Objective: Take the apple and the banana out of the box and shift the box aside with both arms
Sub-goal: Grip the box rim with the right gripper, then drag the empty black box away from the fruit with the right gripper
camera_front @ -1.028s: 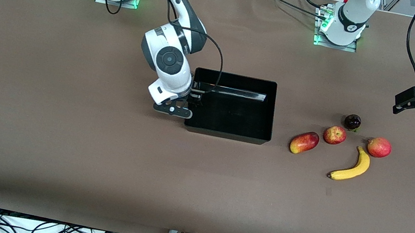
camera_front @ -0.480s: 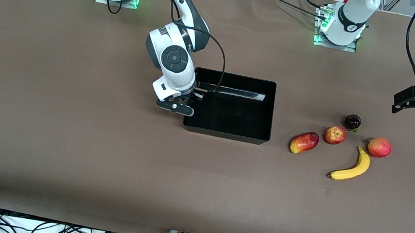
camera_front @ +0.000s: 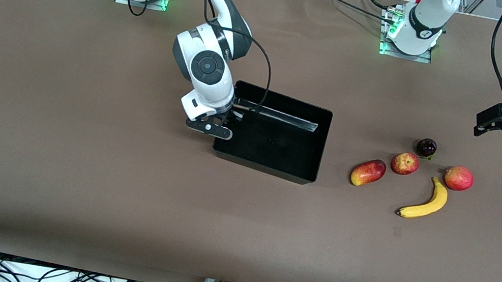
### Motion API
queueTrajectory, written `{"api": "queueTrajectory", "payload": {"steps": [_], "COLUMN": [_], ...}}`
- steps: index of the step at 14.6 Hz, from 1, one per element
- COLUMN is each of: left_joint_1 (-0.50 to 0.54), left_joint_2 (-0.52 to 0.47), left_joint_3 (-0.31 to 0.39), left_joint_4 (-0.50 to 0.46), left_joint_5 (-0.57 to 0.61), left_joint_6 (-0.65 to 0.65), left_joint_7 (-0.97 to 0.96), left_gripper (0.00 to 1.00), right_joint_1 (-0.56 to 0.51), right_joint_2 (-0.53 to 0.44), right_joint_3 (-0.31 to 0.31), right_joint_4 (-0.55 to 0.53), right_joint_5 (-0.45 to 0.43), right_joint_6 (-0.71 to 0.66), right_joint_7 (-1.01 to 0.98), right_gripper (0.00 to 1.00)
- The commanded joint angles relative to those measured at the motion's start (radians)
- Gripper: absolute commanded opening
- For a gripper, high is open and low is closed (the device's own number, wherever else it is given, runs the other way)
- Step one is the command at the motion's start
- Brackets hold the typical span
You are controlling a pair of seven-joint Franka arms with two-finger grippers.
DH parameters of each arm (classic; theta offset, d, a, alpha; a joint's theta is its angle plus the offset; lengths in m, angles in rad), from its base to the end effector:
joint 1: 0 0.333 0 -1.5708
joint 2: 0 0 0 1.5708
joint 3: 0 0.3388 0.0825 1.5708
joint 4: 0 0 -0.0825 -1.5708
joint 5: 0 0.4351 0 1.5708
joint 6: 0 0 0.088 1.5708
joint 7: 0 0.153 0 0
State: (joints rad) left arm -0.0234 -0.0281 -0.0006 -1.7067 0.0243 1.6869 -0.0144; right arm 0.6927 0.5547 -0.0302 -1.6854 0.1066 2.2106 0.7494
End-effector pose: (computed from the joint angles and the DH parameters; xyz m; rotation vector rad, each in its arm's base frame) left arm 0.6036 -0.0110 0.5570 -3.1175 0.0192 -0.0137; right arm 0.5659 0.4528 0.2171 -3.0980 0.2289 0.1033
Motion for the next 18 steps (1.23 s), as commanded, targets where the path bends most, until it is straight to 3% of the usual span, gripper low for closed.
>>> {"api": "queueTrajectory", "payload": {"steps": [1, 4, 6, 12, 15, 18], "left_joint_1": [-0.007, -0.006, -0.006, -0.006, -0.006, -0.006], "left_joint_2": [0.016, 0.017, 0.016, 0.016, 0.016, 0.016], "left_joint_3": [-0.002, -0.013, -0.013, -0.013, -0.013, -0.013], "left_joint_4": [0.035, 0.035, 0.035, 0.035, 0.035, 0.035], "left_joint_5": [0.023, 0.023, 0.023, 0.023, 0.022, 0.022], "left_joint_6": [-0.026, -0.027, -0.027, -0.029, -0.029, -0.029], "left_joint_7": [-0.009, -0.01, -0.01, -0.01, -0.01, -0.01], "left_gripper": [1.0, 1.0, 1.0, 1.0, 1.0, 1.0], "right_joint_1": [-0.06, -0.146, -0.176, -0.177, -0.177, -0.191], "right_joint_2": [-0.071, -0.122, -0.153, -0.21, -0.231, -0.23], "right_joint_3": [-0.002, -0.008, -0.055, -0.368, -0.506, -0.599], "right_joint_4": [-0.019, -0.02, -0.02, -0.043, -0.147, -0.261], "right_joint_5": [0.01, 0.096, 0.116, 0.193, 0.199, 0.244], "right_joint_6": [-0.069, -0.139, -0.204, -0.414, -0.372, -0.26], "right_joint_7": [-0.089, -0.262, -0.371, -0.801, -0.96, -1.123], "right_gripper": [0.0, 0.0, 0.0, 0.0, 0.0, 0.0]}}
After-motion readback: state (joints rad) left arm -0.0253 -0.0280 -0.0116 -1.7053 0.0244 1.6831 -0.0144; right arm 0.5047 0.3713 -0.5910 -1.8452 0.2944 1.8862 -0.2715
